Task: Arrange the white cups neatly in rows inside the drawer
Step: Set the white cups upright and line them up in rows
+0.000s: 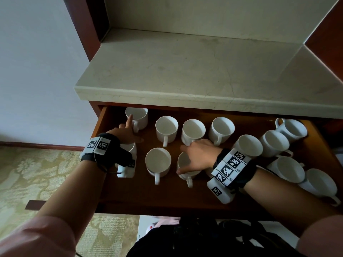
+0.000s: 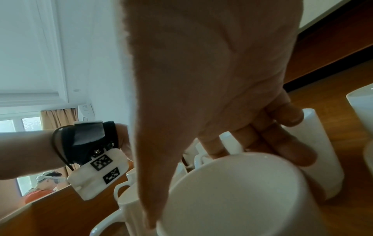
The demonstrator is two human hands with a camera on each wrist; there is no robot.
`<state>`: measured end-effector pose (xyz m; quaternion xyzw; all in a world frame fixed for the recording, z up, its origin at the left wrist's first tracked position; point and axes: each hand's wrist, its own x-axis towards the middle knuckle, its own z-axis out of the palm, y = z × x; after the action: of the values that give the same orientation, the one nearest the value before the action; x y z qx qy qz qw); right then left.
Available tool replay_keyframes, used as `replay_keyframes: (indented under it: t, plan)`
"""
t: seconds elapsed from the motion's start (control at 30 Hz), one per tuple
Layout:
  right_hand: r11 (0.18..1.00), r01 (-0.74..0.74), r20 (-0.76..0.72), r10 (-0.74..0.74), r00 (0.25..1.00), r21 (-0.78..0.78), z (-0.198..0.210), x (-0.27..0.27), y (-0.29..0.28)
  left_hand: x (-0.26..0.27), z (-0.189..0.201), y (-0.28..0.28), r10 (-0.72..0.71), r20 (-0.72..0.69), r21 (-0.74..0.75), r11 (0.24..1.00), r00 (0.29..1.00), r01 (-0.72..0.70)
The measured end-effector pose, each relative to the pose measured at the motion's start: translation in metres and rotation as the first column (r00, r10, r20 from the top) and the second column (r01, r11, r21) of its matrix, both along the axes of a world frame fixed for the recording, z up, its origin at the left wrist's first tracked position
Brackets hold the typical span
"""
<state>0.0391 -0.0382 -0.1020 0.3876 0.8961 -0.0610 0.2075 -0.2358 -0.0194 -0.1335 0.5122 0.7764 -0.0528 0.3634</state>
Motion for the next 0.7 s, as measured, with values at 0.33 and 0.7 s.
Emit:
replay_keyframes:
  t: [0.33,0.7]
  plan:
    - [0.998,0.053,-0.016,-0.054,0.998,-0.046,0.0025,0.001,-0.0015,0.0006,0.0009,-0.0003,0.012,0.012,0.008,1.0,1.0,-0.012]
    - [0.995,0.084,-0.018,-0.085,0.996,-0.062,0.0047,0.0058,0.0013,0.0009,0.0049,-0.0007,0.014,0.034,0.006,1.0,0.999,-0.014]
